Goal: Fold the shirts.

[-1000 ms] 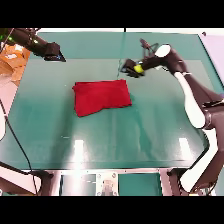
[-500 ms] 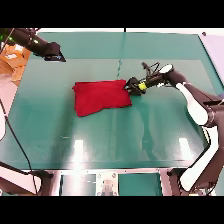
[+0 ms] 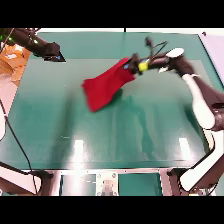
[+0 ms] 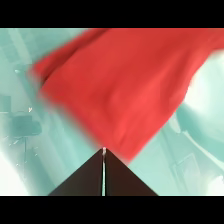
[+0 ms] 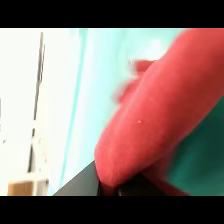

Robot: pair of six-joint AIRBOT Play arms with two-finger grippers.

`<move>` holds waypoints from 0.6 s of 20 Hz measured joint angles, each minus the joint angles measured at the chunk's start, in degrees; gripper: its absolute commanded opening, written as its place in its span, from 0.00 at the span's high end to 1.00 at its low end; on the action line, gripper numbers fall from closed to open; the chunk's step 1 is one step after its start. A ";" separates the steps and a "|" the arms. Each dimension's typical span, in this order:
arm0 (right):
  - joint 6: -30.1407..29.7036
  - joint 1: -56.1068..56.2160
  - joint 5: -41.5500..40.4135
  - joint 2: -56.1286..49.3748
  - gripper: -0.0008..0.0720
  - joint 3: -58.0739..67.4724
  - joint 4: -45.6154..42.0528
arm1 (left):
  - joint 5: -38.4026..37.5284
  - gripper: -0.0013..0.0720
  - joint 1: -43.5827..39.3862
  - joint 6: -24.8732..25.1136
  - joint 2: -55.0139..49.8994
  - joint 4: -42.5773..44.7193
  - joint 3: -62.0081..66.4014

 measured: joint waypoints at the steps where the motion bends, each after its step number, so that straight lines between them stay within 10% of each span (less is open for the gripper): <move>1: 1.55 -2.47 0.13 2.29 0.97 1.01 -0.50 | -0.04 0.95 0.00 -0.02 0.00 0.02 -0.02; 12: 23.21 -47.34 12.98 25.33 0.97 3.63 -27.17 | -1.49 0.95 0.00 -0.04 0.00 0.02 -0.02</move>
